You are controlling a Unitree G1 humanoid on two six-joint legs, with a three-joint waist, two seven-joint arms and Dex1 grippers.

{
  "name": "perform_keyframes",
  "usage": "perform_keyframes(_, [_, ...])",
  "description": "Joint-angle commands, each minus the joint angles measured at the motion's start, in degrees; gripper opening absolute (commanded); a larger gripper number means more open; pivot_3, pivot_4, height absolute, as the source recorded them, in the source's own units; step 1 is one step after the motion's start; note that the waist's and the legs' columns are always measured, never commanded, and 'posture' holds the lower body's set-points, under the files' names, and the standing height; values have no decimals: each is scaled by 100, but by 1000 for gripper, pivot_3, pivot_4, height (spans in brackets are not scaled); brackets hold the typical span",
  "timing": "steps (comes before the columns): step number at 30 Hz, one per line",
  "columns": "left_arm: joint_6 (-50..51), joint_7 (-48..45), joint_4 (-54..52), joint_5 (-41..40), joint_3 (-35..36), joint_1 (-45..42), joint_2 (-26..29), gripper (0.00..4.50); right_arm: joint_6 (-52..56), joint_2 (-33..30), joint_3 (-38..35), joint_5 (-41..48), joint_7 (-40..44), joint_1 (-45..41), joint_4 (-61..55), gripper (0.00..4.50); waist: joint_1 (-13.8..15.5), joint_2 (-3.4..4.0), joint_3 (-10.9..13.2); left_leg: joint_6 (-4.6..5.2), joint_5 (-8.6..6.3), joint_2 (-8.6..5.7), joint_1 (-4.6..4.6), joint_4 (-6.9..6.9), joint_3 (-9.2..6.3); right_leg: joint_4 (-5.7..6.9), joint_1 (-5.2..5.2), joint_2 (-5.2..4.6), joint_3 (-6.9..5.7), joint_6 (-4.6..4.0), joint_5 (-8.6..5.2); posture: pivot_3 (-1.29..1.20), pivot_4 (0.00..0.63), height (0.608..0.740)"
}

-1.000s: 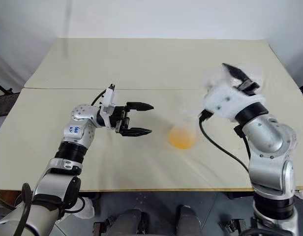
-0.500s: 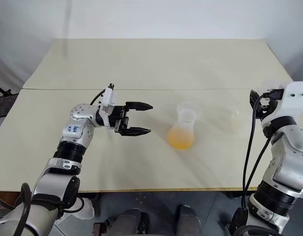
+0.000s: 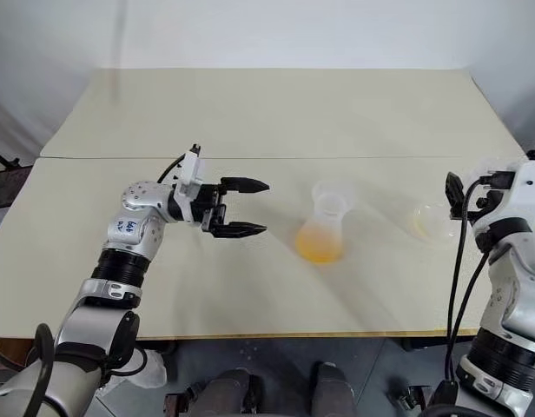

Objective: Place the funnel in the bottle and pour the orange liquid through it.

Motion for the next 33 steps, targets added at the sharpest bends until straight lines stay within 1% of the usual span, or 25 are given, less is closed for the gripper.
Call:
perform_keyframes(1, [53, 66, -186, -96, 78, -75, -15, 4500, 102, -220, -18, 238, -144, -86, -405, 4472, 3, 0, 0, 0, 0, 0, 0, 0, 0, 0, 0, 0, 0, 0, 0, 0, 150, 740])
perform_keyframes(5, [75, 102, -85, -66, 63, -131, -35, 4500, 207, -430, -47, 395, -239, -168, -449, 4472, 29, 0, 0, 0, 0, 0, -1, 1, 0, -1, 0, -1, 0, 0, 0, 0, 150, 740])
perform_keyframes(10, [244, 155, -146, -172, 138, -106, -57, 4500, 318, -639, -247, 852, -168, -202, -664, 4472, 43, 0, 0, 1, 0, -1, -2, 1, 1, -1, 0, -1, 0, 0, 0, 0, 150, 740])
perform_keyframes(14, [418, 261, -265, -204, 208, -47, 3, 4500, 319, -881, -400, 1420, 187, -116, -960, 4472, 48, -1, 0, 1, 0, -2, -3, 1, 0, -3, 0, -2, -1, 1, 0, 0, 150, 740])
perform_keyframes(17, [591, 497, -328, -196, 281, -67, 84, 4500, 561, -1193, -478, 1881, 493, 42, -1204, 4472, 51, -1, 0, 1, 0, -1, -3, 1, -1, -4, 0, -2, -2, 1, 1, 0, 150, 740])
perform_keyframes(22, [618, 456, -406, -279, 417, -29, 265, 4500, 895, -1846, -657, 2549, 1099, 511, -1671, 4472, 59, -1, 1, 1, 0, 0, -4, 1, 0, -5, 0, -2, -1, 1, 1, 0, 150, 740])
perform_keyframes(24, [704, 272, -461, -381, 473, 35, 390, 4500, 1069, -2067, -847, 3000, 1538, 897, -1910, 4472, 65, -2, 1, 1, 0, -1, -6, 1, -1, -8, 0, -2, -3, 1, 1, 0, 150, 740])
perform_keyframes(26, [798, 206, -470, -371, 462, 106, 545, 4500, 1024, -2149, -1011, 3228, 2035, 1503, -2185, 4472, 77, -2, 1, 1, 0, -1, -5, 0, -2, -8, 1, -2, -4, 1, 1, 0, 150, 740])
perform_keyframes(27, [689, 102, -486, -350, 453, 190, 624, 4500, 928, -2135, -1081, 3265, 2312, 1886, -2278, 4472, 69, -3, 1, 1, 0, 0, -6, 0, -5, -9, 2, -2, -7, 1, 1, 0, 150, 740])
perform_keyframes(31, [462, -456, -364, -316, 416, 500, 979, 4500, 116, -2060, -1120, 2732, 3326, 3436, -2331, 4472, 75, -5, 2, 2, 0, -3, -4, 1, 1, -15, 9, -2, -3, 4, 2, 0, 150, 740])
perform_keyframes(33, [366, -609, -244, -278, 413, 576, 1102, 4500, -193, -1915, -1131, 2665, 3574, 3918, -2259, 4472, 78, -9, 4, 6, 2, -6, -3, 0, 3, -23, 11, -3, 1, 5, 3, 0, 150, 740])
